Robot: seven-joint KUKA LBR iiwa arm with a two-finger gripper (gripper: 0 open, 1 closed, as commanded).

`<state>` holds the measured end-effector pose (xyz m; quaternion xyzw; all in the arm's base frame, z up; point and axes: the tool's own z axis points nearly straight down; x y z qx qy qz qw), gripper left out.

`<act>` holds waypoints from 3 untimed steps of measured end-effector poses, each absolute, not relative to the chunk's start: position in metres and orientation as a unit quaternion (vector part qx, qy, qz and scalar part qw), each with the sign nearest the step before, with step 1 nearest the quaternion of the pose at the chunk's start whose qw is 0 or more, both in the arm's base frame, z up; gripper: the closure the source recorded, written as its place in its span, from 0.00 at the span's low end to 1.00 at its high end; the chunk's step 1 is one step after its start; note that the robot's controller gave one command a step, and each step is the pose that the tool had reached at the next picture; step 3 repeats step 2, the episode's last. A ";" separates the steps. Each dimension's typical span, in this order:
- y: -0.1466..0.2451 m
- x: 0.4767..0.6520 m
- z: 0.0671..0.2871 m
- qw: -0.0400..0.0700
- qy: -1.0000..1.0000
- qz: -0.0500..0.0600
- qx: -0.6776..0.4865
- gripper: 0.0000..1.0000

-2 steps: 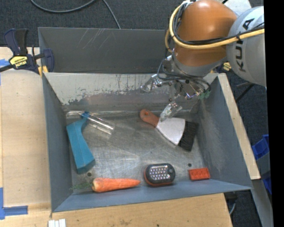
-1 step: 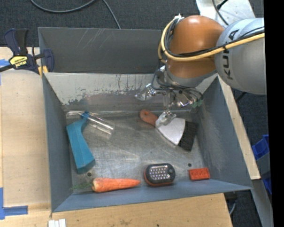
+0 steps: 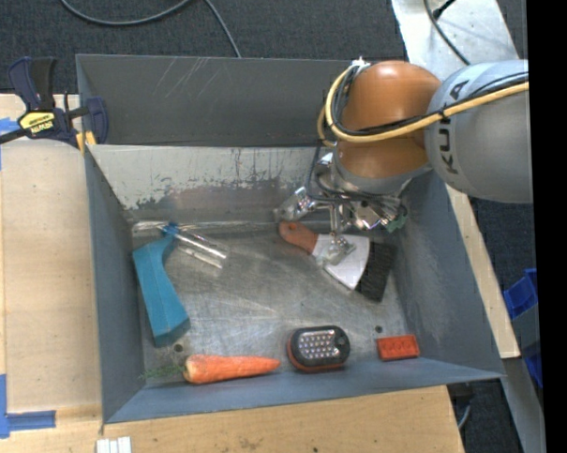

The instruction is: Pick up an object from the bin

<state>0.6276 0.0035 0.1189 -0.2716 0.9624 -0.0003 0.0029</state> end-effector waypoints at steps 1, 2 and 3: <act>-0.001 0.626 0.087 0.003 0.972 0.000 -0.236 0.00; -0.004 0.626 0.081 0.007 0.976 0.004 -0.216 0.00; -0.004 0.626 0.081 0.007 0.976 0.004 -0.216 0.00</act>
Offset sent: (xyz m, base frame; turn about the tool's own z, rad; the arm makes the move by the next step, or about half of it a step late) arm -0.0074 -0.0205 -0.0489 0.1206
